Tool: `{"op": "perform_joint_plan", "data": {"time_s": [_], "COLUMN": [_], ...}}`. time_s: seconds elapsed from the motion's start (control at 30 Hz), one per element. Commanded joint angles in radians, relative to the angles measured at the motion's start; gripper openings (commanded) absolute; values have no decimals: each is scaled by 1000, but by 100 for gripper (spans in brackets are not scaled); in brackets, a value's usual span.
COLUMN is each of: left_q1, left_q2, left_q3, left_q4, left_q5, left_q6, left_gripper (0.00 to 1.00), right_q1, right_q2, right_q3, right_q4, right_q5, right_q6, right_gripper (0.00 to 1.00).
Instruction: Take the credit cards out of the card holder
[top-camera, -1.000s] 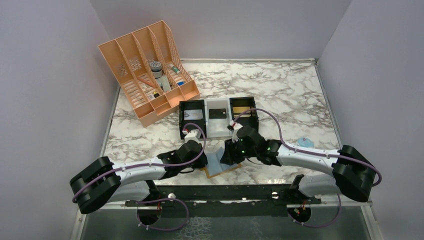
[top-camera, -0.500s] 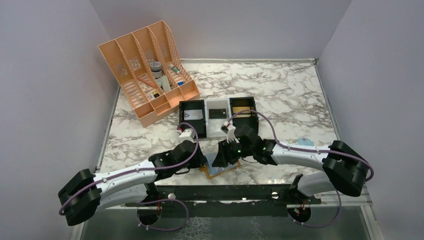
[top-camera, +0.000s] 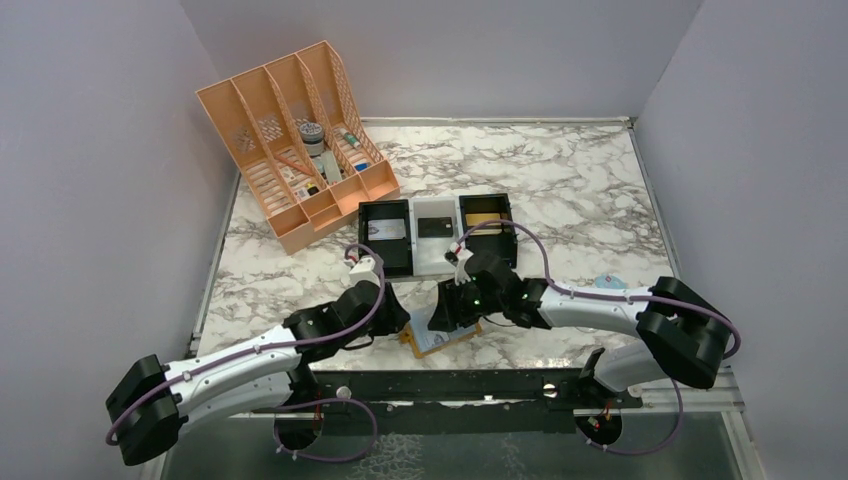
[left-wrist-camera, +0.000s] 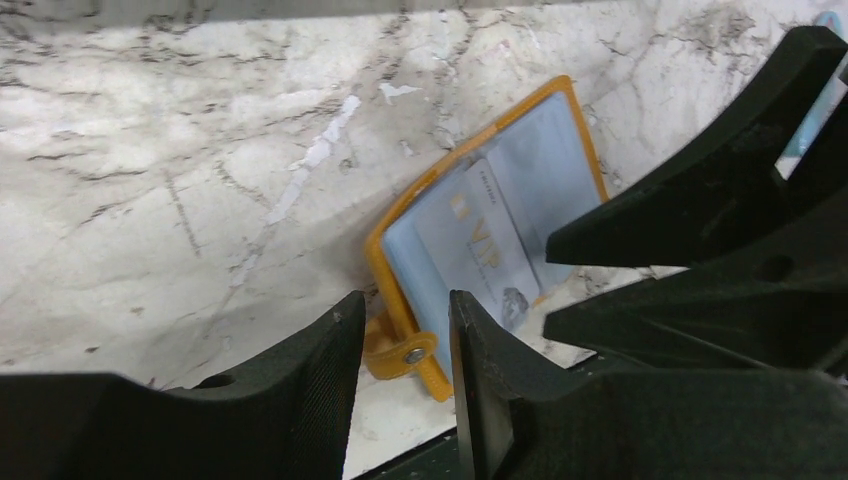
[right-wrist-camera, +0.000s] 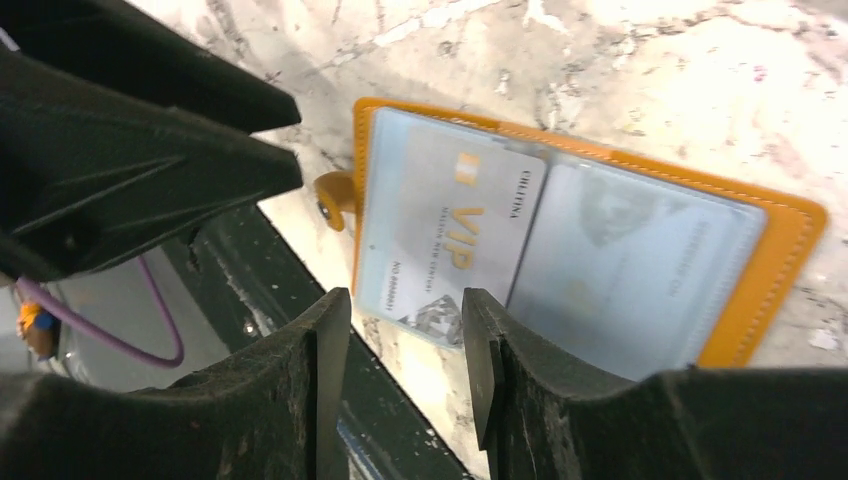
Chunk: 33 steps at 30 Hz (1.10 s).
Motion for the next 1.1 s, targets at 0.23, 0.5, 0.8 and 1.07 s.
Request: {"op": "perform_joint_plan", "data": {"time_s": [0.23,0.5,0.8,1.07], "left_q1": [-36,-62,-67,-66], "left_q2": [178,283,281,238], "left_q3": [57,48,-26,-58], "left_q4": [231,280,277,254], "left_q5": [120,121,92,91], "left_q6": [44,45,8,-1], "left_gripper": [36,34,27,31], "right_q1": [-31,-55,-62,-62], "right_q2": [-11,10,31,59], "right_q3": [-18,-28,-24,-20], "right_q4": [3,36,35,50], "right_q5": [63,19,15,-9], "right_q6": [-5,-8,-40,-37], "right_gripper": [42,40,39,39]}}
